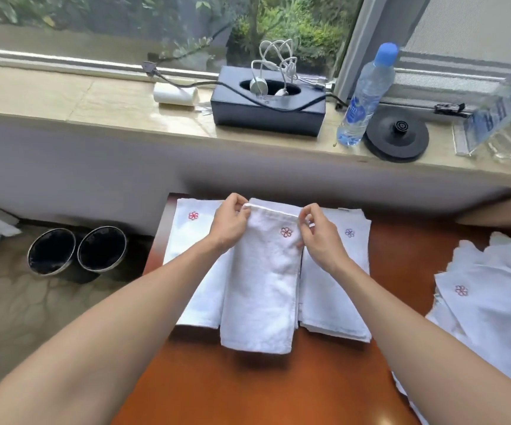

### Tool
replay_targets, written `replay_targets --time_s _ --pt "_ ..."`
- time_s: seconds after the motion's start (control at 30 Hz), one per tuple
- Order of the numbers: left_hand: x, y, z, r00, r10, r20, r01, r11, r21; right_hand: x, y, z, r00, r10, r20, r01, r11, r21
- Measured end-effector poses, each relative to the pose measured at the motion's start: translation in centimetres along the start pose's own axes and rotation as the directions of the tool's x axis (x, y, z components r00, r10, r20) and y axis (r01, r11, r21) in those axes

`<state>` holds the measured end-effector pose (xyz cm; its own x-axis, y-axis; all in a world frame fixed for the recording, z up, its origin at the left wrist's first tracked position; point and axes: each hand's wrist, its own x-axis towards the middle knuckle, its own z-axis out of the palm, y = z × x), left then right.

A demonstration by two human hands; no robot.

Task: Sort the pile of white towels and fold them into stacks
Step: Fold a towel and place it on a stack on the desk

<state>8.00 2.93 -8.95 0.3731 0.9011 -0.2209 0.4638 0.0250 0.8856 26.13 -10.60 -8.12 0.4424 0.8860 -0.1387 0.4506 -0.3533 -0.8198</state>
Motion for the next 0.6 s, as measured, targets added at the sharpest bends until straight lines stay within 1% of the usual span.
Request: replay_targets --time_s 0.1,0.23,0.4,0.5,0.6 --pt "2.3 -1.6 1.1 1.000 -0.006 0.020 0.004 0.996 0.084 1.6 1.6 1.4 1.000 -0.005 0.025 0.008 0.994 -0.108" --pt "4.3 -3.1 2.3 0.997 -0.024 0.079 0.008 0.981 0.194 3.0 2.8 2.9 1.000 0.017 0.023 -0.012 0.979 -0.202" --pt "6.6 -3.3 2.9 0.996 -0.022 0.081 -0.001 0.963 0.271 4.2 3.4 3.9 0.989 0.047 0.143 0.006 0.936 -0.352" --pt "7.1 -3.2 3.3 0.997 -0.019 0.075 -0.004 0.955 0.295 4.9 3.7 4.0 0.983 0.064 0.174 0.009 0.920 -0.391" --pt "7.6 -3.1 3.6 0.998 -0.005 0.064 -0.016 0.948 0.318 5.7 4.0 3.9 0.984 0.065 0.166 0.005 0.920 -0.391"
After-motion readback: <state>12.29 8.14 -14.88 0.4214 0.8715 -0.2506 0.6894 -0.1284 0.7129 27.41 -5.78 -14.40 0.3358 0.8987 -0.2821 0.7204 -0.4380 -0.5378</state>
